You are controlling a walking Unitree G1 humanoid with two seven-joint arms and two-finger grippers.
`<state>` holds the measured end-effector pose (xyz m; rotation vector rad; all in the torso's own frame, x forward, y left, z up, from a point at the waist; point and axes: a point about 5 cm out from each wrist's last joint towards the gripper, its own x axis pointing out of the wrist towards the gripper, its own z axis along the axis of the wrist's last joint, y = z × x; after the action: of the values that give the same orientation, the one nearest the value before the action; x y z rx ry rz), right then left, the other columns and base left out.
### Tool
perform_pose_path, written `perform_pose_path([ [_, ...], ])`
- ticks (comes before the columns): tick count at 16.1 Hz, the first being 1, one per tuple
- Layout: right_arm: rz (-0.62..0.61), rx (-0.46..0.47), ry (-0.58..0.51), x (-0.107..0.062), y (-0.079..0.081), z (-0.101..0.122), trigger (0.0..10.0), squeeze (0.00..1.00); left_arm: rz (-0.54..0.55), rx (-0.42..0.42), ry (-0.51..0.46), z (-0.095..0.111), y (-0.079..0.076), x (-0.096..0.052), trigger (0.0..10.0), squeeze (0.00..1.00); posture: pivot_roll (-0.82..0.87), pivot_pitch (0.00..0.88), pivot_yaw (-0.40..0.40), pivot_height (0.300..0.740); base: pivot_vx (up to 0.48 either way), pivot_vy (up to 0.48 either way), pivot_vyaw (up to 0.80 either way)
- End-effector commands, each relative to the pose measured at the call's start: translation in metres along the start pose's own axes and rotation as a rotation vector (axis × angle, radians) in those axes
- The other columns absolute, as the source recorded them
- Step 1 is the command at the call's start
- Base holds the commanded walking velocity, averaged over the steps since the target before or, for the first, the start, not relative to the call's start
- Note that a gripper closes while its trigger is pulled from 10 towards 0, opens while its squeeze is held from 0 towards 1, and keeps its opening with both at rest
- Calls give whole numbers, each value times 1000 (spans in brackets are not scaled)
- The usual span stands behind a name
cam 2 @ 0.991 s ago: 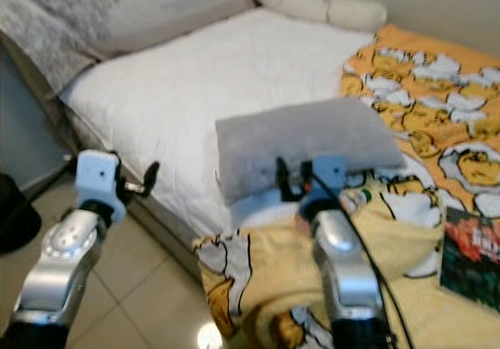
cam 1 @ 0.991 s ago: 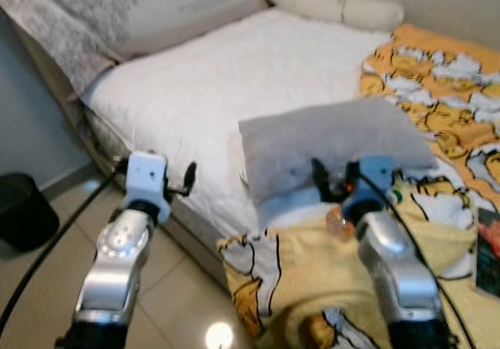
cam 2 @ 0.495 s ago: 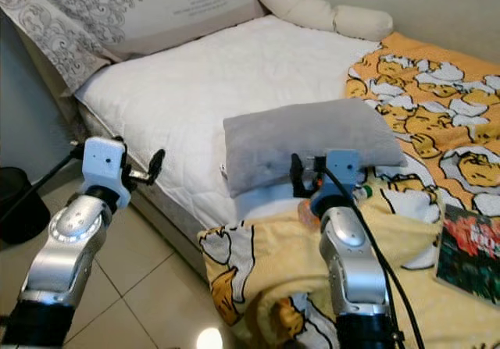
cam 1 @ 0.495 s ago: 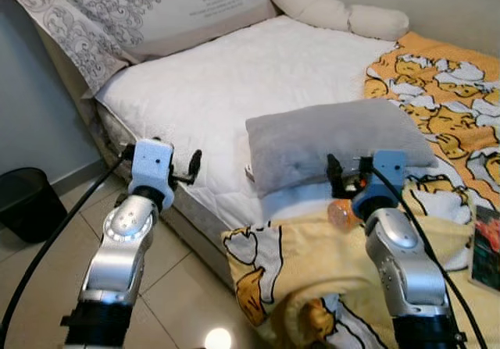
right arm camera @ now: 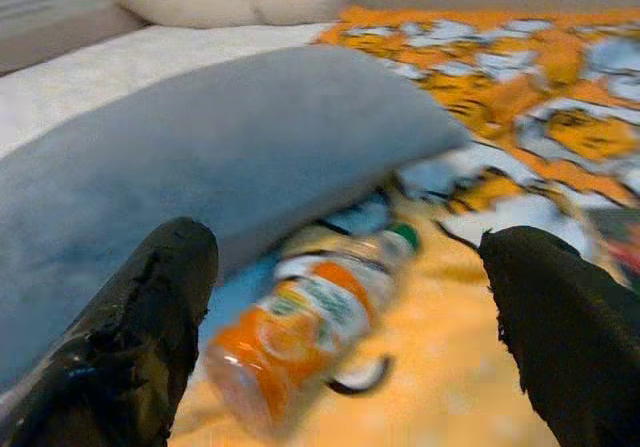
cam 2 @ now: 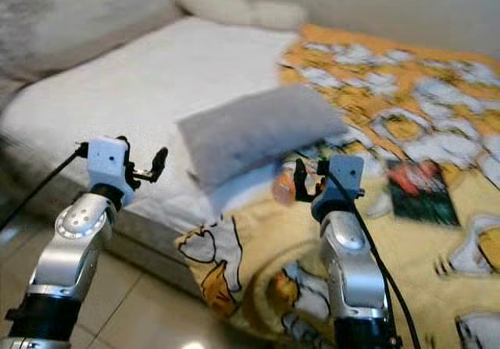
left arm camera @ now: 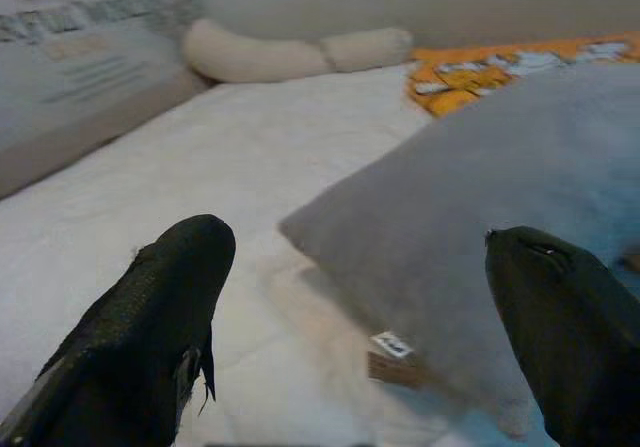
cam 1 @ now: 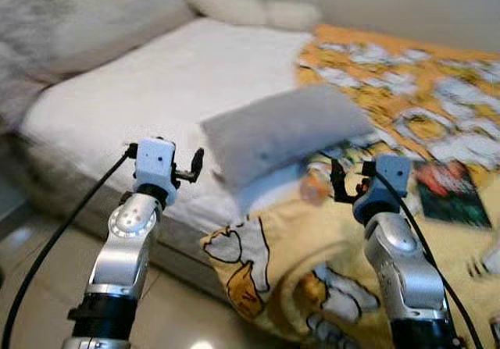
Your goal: Clean up the room
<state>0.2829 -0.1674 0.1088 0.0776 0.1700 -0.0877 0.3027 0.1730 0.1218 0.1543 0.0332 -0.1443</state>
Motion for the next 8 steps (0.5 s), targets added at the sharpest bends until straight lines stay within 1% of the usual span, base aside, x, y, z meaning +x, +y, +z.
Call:
perform_pose_path([
  [1,-25,-5,-10,0,-5,3,10000,0,4,-5,10,-4,-2,-2,10000,1000,-64,0,30,740,0,480,-800],
  [3,-41,8,-5,-1,-5,1,10000,0,18,-14,15,-7,-1,-6,10000,1000,-59,0,29,740,0,480,-800],
  [8,-64,33,0,-4,-5,-3,10000,0,38,-21,17,-7,-1,-10,10000,1000,-53,0,39,740,0,480,-800],
])
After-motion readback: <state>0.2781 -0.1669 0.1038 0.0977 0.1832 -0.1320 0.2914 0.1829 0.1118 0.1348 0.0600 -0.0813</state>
